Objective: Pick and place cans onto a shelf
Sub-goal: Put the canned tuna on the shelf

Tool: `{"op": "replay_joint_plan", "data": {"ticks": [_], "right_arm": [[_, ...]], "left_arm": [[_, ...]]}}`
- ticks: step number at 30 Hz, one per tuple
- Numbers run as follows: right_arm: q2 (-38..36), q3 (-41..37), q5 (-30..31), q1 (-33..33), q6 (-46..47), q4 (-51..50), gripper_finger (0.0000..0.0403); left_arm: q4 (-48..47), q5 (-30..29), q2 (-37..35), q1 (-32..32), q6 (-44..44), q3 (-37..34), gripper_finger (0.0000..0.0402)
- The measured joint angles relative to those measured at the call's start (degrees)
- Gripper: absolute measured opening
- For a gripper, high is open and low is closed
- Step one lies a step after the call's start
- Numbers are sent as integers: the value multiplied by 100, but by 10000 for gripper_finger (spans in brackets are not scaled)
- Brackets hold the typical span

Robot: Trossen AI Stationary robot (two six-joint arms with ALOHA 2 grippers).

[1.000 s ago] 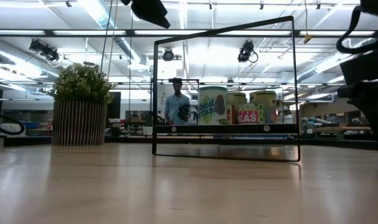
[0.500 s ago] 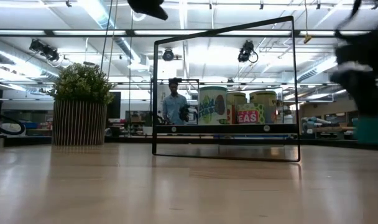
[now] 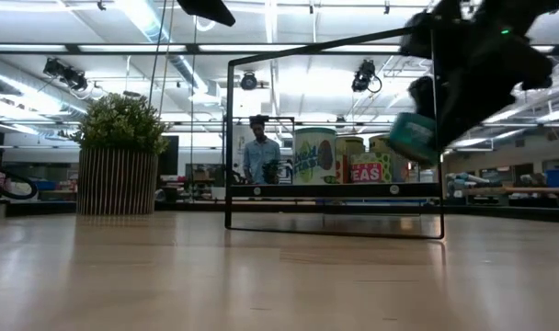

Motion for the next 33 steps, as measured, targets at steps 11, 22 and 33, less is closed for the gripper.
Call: {"op": "replay_joint_plan", "data": {"ticks": [11,22,33], "right_arm": [[681,-2,-676,-525,-1264,1422,313],[980,-2,-652,-711,-1405,1687,377],[388,-150,-99,-375,-1293,1269,384]], "left_arm": [[-73,0,2,-3,-89,0,377],[-57,0,2,-3,-117,0,377],[-68,0,2,-3,-284,0,377]]}}
